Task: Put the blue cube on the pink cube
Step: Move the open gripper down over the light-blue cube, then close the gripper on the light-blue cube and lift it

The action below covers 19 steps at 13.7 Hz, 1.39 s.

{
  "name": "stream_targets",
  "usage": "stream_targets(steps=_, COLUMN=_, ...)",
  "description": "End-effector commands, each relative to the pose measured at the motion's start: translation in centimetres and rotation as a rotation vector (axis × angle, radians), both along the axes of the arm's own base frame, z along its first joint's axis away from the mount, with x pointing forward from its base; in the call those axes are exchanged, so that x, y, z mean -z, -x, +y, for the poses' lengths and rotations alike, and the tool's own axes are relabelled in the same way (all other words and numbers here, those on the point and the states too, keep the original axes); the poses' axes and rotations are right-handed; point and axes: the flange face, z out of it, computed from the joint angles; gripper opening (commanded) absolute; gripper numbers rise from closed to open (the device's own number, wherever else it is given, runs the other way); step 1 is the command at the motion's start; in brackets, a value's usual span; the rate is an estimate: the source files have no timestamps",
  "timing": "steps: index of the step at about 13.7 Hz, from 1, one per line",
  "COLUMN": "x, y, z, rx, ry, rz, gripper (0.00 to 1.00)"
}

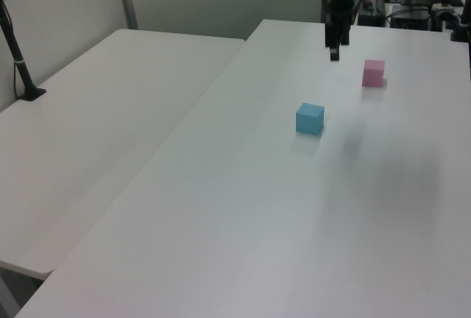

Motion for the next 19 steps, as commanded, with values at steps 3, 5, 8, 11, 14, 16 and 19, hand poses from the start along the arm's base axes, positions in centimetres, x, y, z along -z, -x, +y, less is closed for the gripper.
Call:
stream_targets(steps=3, x=9.5, y=-2.1, z=2.2, rx=-0.021, ry=-0.005, rz=0.031, gripper=1.0)
stream_targets(steps=5, x=11.4, y=-2.8, z=2.3, rx=0.017, ry=0.001, rz=0.02, gripper=1.0)
stream_targets(steps=8, x=12.9, y=-3.4, z=2.9, rx=0.023, ry=0.0, rz=0.011, gripper=1.0)
stream_targets(steps=11, x=14.9, y=-3.9, z=4.5, rx=0.02, ry=-0.01, rz=0.009, gripper=1.0)
stream_targets(steps=14, x=16.2, y=-4.3, z=4.6, rx=0.035, ry=-0.015, rz=-0.008, gripper=1.0)
stream_targets(steps=16, x=16.2, y=-4.6, z=4.5, rx=0.036, ry=-0.015, rz=-0.02, gripper=1.0)
stream_targets(steps=19, x=15.6, y=-4.7, z=4.0, rx=0.033, ry=-0.013, rz=-0.028, gripper=0.43)
